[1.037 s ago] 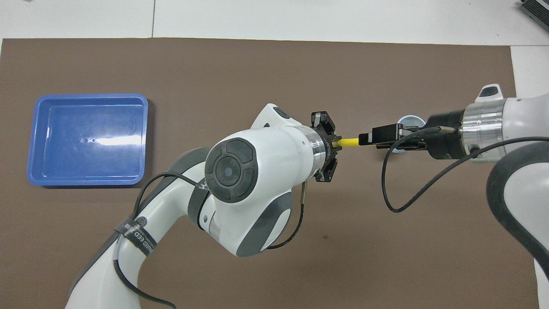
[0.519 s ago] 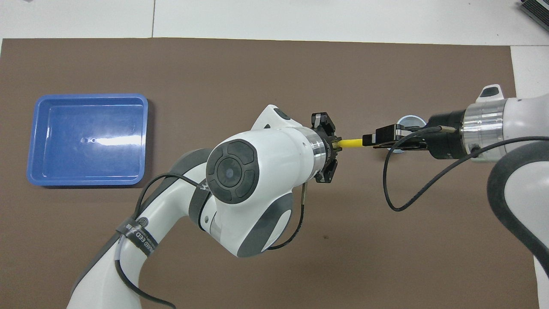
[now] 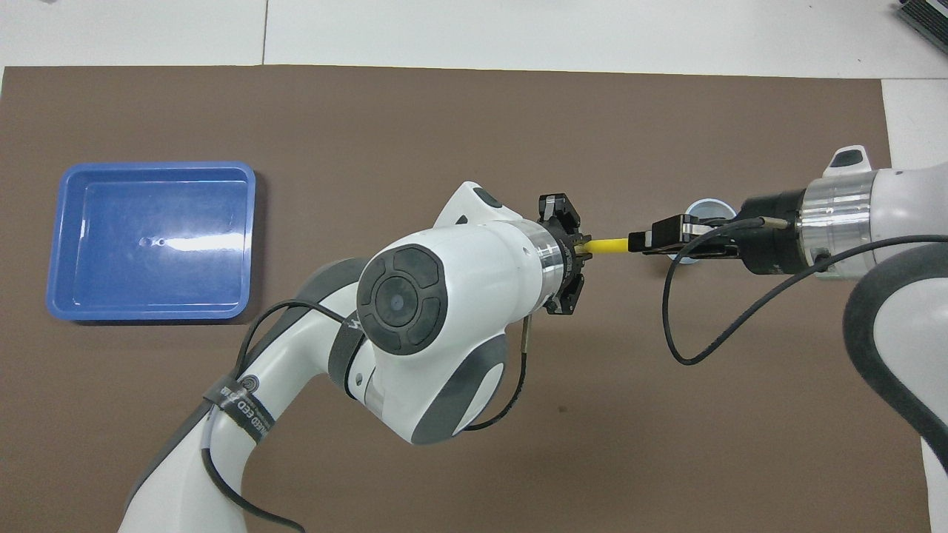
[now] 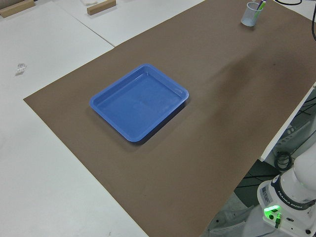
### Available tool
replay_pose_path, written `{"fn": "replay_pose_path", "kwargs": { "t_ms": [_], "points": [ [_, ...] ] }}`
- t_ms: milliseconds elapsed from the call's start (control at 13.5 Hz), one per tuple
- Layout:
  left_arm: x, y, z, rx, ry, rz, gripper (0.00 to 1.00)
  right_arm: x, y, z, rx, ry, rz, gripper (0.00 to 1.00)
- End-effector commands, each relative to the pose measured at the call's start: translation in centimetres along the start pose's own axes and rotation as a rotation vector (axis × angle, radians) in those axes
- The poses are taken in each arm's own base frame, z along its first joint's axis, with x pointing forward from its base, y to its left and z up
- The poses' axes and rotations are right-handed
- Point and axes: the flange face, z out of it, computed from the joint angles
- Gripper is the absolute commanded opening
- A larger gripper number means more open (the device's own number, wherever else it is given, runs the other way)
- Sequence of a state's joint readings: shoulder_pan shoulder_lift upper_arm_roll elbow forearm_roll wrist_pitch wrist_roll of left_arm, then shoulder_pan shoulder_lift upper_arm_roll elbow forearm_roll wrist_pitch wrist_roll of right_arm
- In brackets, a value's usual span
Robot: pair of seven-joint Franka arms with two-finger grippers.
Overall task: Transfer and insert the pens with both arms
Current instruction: 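Open the left gripper and withdraw while the right gripper carries the pen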
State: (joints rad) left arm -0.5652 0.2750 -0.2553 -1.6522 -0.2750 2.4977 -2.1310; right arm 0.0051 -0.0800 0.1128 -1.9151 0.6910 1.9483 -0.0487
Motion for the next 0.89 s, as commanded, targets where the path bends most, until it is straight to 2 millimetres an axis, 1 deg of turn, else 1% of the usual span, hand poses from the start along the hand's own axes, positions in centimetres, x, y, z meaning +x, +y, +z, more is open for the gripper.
{"fn": "replay_pose_path", "kwargs": {
  "t_ms": [0,74,148,222,296,444,519,667,815],
  "points": [
    [0.1,-0.2,-0.1,-0.004,0.001,0.007,0.29,0.1,-0.1,-0.2,0.002,0.017,-0.020,0.00],
    [0.5,0.1,-0.4,-0.007,0.004,0.004,0.44,0.2,0.1,-0.4,-0.001,0.022,-0.020,0.00],
    [0.9,0.5,-0.5,-0.011,0.009,-0.001,0.46,0.4,0.2,-0.5,-0.015,0.022,-0.026,0.00],
    [1.3,0.9,-0.6,-0.013,0.014,-0.004,0.53,0.5,0.4,-0.9,-0.055,0.027,-0.046,0.00],
    [2.4,1.7,-0.9,-0.003,0.032,-0.021,0.58,0.8,0.6,-1.5,-0.094,0.036,-0.063,0.00],
    [3.5,2.4,-1.4,0.019,0.057,-0.031,0.67,1.0,0.7,-2.3,-0.127,0.040,-0.084,0.00],
    [4.9,3.4,-1.9,0.016,0.069,-0.045,0.68,1.2,1.4,-2.5,-0.175,0.037,-0.098,0.00],
    [6.5,4.5,-2.4,0.030,0.092,-0.041,0.68,1.3,2.6,-3.0,-0.273,0.026,-0.168,0.00],
    [9.9,5.9,-3.5,0.097,0.141,0.058,0.68,1.4,4.5,-3.9,-0.358,0.007,-0.222,0.00]
  ]
}}
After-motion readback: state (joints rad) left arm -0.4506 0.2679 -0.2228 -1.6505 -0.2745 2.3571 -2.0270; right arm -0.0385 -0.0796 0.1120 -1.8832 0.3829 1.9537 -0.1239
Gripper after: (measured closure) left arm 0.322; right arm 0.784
